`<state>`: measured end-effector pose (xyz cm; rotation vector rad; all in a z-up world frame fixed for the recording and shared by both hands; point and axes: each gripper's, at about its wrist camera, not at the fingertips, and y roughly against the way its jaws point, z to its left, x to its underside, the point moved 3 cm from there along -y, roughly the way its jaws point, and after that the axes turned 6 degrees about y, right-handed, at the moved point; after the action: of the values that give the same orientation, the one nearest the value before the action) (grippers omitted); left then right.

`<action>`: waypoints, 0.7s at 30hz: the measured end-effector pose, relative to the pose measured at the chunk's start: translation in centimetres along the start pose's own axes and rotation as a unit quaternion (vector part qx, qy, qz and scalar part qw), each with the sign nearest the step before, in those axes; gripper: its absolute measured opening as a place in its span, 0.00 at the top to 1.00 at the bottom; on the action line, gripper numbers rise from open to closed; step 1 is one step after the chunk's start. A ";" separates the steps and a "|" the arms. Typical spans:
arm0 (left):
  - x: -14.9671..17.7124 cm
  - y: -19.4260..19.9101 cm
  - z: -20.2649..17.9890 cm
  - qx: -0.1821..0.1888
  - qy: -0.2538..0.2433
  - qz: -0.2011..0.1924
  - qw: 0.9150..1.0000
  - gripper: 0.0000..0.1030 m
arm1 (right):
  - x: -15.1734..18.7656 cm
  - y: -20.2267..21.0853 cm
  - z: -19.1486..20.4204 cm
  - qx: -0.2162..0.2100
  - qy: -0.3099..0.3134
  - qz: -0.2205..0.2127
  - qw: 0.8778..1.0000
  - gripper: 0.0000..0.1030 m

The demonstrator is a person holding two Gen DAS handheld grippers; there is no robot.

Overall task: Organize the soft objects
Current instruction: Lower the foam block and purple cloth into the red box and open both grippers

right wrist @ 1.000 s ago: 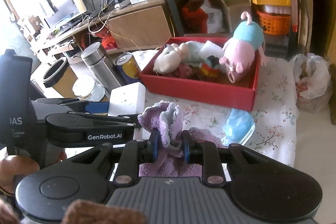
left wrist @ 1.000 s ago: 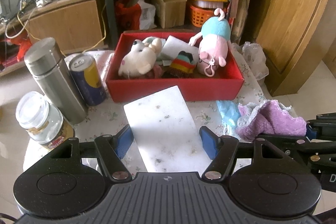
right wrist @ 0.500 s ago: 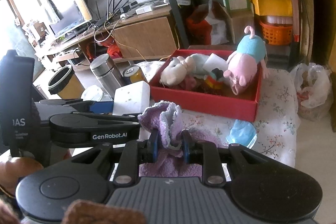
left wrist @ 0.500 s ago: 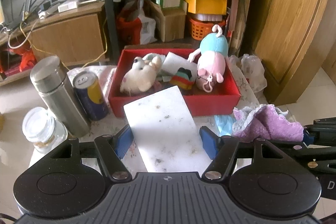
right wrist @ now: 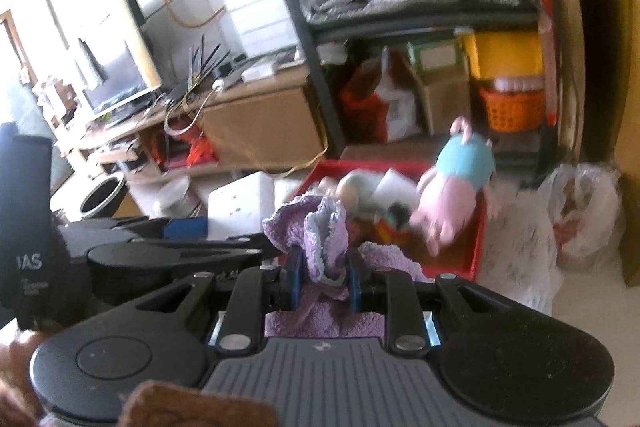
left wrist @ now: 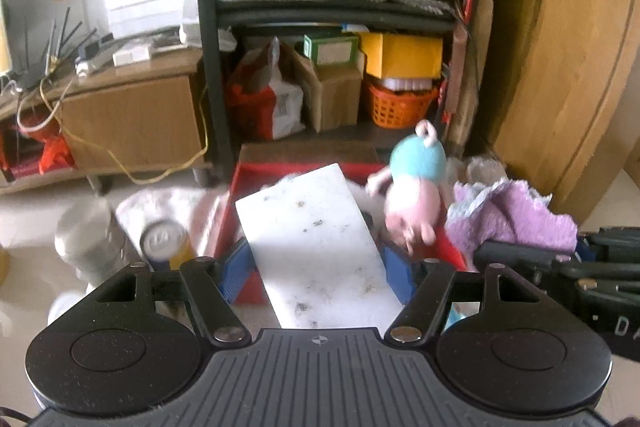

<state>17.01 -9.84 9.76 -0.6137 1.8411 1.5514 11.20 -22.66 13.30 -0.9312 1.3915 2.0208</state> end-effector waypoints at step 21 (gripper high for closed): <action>-4.3 -15.0 2.8 0.001 0.093 0.051 0.994 0.20 | -4.0 -15.5 -9.9 0.052 -0.085 -0.003 0.995 0.89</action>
<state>31.08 -10.25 2.49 -0.6939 2.0410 1.6038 27.52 -26.74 4.92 -0.7002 1.3840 1.9542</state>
